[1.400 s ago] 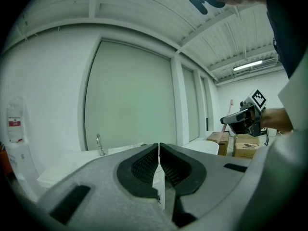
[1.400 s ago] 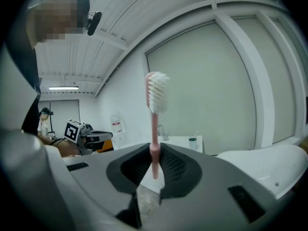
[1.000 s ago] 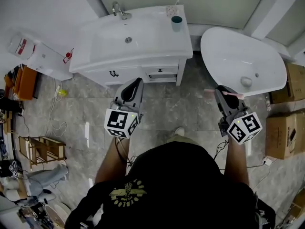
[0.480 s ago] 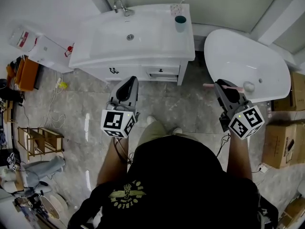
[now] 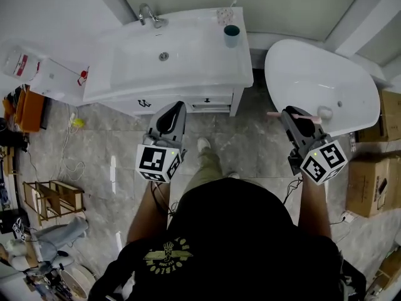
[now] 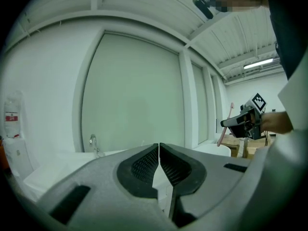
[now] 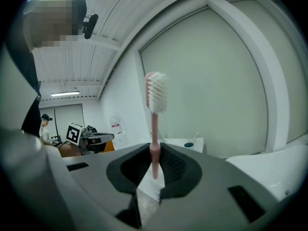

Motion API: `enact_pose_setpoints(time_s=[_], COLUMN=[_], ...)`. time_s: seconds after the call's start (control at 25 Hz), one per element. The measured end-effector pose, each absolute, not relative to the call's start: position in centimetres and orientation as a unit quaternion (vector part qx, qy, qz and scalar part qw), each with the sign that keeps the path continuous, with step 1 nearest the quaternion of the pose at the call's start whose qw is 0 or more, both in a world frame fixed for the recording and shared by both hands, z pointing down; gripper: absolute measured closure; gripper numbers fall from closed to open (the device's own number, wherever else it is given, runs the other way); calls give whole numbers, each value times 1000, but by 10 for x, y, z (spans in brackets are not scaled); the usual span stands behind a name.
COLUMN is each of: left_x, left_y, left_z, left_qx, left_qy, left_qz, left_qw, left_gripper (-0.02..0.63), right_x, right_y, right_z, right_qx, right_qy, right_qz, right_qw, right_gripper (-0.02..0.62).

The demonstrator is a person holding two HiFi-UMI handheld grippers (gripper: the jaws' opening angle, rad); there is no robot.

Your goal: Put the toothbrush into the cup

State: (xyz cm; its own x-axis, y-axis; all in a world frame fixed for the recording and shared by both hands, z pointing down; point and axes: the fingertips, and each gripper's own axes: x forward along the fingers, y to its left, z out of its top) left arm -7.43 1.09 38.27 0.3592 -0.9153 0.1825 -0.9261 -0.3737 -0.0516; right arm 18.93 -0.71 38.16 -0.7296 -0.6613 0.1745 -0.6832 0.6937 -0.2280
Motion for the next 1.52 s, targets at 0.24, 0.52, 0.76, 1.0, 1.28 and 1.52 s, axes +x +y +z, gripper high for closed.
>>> enact_pose_setpoints(time_s=[0.24, 0.52, 0.76, 1.0, 1.28, 1.52], left_x=[-76, -96, -118, -132, -157, -180], left_y=[-26, -60, -91, -132, -172, -203], left_z=[389, 402, 405, 390, 375, 362], left_qx=[836, 836, 838, 851, 868, 884], left_qy=[-539, -535, -532, -515, -490, -464], left_qz=[97, 110, 110, 93, 78, 59], left_qw=[35, 51, 55, 43, 32, 21], left_gripper=[588, 588, 588, 588, 588, 588], right_x=[189, 167, 144, 123, 102, 83], right_y=[-36, -71, -97, -124, -146, -164], right_z=[383, 397, 398, 380, 356, 334], right_qx=[386, 385, 387, 400, 436, 467], right_qy=[-910, -907, -904, -901, -887, -875], right_qz=[149, 166, 173, 157, 142, 113], right_qw=[42, 49, 50, 53, 56, 53], right_gripper=[541, 540, 540, 540, 540, 540])
